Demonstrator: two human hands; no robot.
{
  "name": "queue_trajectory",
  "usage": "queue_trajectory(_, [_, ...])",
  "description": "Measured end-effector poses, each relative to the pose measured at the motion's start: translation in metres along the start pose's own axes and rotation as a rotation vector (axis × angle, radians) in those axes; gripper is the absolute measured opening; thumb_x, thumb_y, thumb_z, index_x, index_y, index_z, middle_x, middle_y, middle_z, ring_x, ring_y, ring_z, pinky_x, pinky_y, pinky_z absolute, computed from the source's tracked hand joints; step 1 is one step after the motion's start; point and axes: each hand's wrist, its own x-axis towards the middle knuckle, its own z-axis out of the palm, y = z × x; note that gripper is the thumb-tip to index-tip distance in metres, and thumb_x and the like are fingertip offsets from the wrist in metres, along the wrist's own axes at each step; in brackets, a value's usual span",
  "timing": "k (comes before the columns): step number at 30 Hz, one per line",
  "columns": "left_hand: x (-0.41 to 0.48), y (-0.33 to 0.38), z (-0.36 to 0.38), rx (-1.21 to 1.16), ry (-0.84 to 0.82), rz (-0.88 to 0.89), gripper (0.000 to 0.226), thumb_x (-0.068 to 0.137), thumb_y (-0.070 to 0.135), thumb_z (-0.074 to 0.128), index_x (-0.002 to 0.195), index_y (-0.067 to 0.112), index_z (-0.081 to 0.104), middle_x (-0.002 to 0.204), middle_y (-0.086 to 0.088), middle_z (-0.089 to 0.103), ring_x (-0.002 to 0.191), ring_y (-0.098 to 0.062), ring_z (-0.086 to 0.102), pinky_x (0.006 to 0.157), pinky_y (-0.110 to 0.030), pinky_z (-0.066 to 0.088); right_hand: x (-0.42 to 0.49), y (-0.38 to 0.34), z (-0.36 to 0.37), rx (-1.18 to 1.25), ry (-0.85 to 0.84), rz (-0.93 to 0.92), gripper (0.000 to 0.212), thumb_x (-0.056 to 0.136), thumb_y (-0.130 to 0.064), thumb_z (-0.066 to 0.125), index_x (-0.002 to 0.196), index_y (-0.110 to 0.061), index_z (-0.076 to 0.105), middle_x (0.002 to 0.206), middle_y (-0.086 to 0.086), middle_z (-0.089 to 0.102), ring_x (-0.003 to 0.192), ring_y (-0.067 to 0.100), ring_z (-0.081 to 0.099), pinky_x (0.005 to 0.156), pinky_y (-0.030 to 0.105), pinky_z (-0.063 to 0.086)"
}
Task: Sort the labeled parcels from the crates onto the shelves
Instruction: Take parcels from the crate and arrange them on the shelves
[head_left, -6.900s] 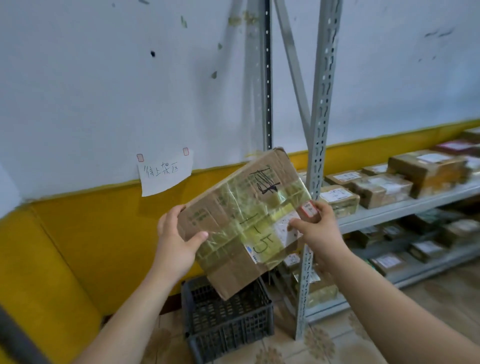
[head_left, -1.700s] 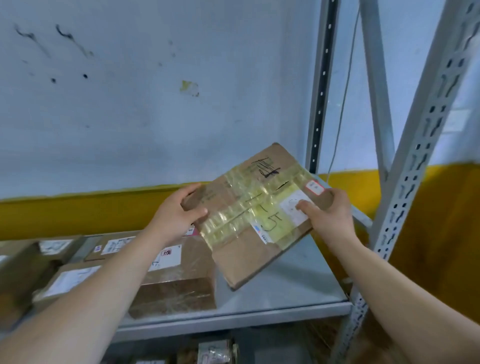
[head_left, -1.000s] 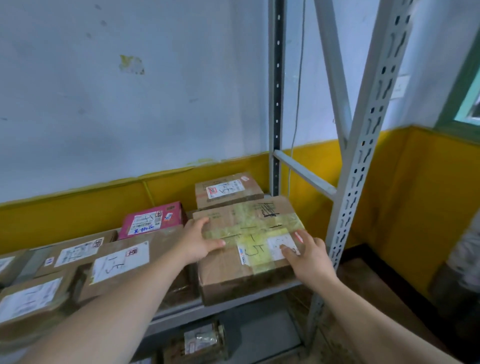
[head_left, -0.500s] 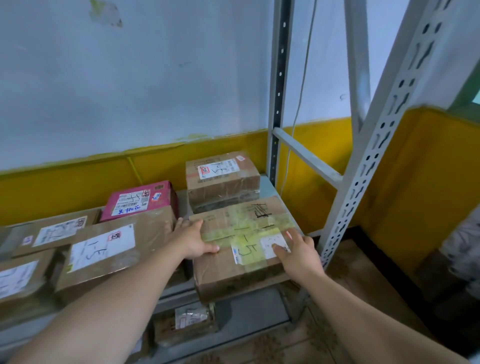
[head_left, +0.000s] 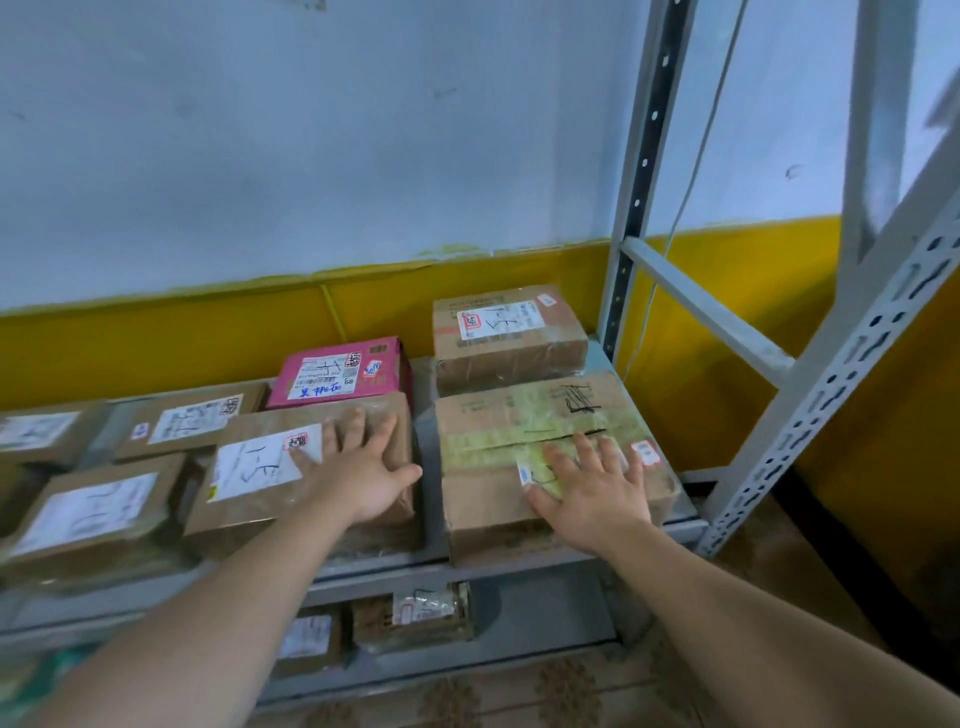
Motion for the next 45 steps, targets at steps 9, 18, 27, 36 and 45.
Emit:
queue_trajectory(9, [-0.003,0.0,0.0,0.021,0.013,0.029,0.08,0.088,0.073,0.029,0.151,0.043,-0.01,0.16,0.003,-0.021,0.146,-0.033,-0.019,0.111,-0.068,-0.005,0.012,-0.003,-0.001,-0.014,0.018,0.03,0.075,0.09,-0.075,0.018,0.156,-0.039,0.012,0.166,0.002,0.003,0.152,0.029,-0.002,0.12,0.056,-0.002])
queue_trajectory(18, [-0.007,-0.004,0.001,-0.027,0.01,0.096,0.08,0.087,0.073,0.033,0.15,0.046,-0.008,0.16,0.005,-0.02,0.146,-0.032,-0.021,0.112,-0.067,-0.006,0.004,-0.006,0.0,-0.003,0.01,0.077,0.077,0.09,-0.076,0.018,0.156,-0.038,0.009,0.167,0.001,0.002,0.152,0.028,-0.002,0.121,0.053,-0.005])
queue_trajectory(27, [0.007,0.006,-0.018,-0.021,0.059,0.157,0.081,0.088,0.072,0.037,0.154,0.035,0.008,0.163,-0.001,-0.004,0.149,-0.032,-0.006,0.114,-0.066,0.003,0.013,-0.007,-0.021,0.07,0.027,0.101,0.068,0.092,-0.073,0.031,0.151,-0.038,0.029,0.161,0.003,0.023,0.147,0.03,0.019,0.119,0.051,0.014])
queue_trajectory(36, [0.043,0.052,-0.043,-0.108,0.082,0.078,0.077,0.091,0.069,0.035,0.154,0.032,0.009,0.163,-0.004,0.001,0.149,-0.03,-0.002,0.117,-0.059,0.004,0.09,0.031,-0.063,0.109,0.11,0.07,0.073,0.093,-0.065,0.044,0.153,-0.029,0.025,0.162,0.006,0.019,0.149,0.029,0.015,0.12,0.047,0.02])
queue_trajectory(45, [0.1,0.076,-0.038,-0.228,0.105,0.018,0.074,0.092,0.064,0.04,0.153,0.032,0.013,0.162,-0.008,0.011,0.148,-0.032,0.009,0.118,-0.054,0.01,0.168,0.026,-0.088,0.306,0.12,0.021,0.078,0.094,-0.061,0.043,0.156,-0.037,0.002,0.162,0.006,0.015,0.149,0.033,0.013,0.116,0.055,0.027])
